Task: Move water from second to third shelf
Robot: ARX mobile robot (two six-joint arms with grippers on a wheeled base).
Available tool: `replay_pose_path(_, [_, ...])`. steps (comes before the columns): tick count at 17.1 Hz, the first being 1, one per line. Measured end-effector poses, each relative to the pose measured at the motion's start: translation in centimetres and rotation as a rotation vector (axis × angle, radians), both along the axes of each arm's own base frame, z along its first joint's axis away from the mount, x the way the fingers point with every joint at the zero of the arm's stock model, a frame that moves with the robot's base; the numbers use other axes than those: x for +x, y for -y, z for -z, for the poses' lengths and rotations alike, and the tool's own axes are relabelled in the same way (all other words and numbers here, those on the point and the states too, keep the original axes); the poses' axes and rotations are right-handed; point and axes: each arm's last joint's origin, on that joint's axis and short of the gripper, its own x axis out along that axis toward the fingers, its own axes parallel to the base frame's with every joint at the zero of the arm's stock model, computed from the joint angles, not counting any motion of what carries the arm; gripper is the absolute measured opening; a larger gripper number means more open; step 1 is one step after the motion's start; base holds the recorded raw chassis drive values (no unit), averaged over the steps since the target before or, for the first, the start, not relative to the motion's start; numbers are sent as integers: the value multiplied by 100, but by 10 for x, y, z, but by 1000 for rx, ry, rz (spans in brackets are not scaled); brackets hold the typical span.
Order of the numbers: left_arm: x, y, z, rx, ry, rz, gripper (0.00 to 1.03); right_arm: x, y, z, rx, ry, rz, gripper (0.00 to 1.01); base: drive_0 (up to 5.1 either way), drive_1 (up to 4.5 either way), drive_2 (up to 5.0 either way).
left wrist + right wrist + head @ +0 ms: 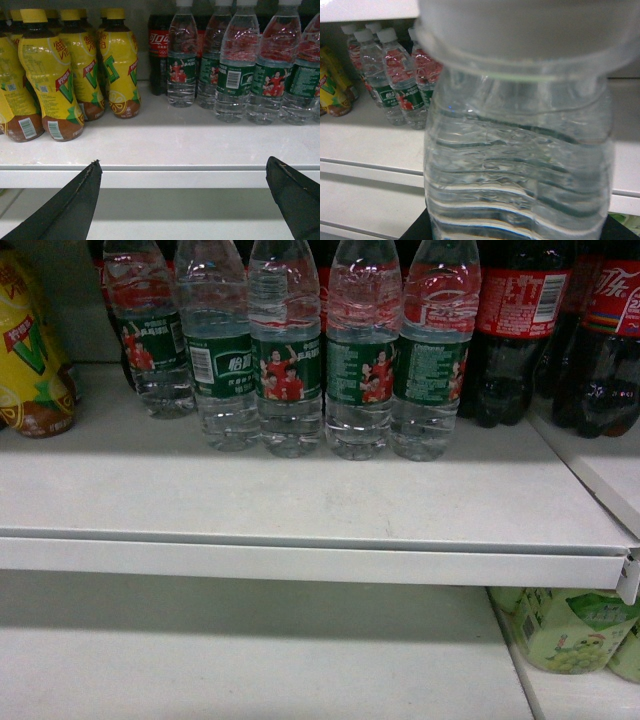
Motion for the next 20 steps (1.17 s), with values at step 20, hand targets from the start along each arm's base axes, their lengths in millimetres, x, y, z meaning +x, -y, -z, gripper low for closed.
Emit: replay_pose_path(20, [0,0,0,0,0,2,98,-1,0,-1,2,7,-2,41,0,0,0])
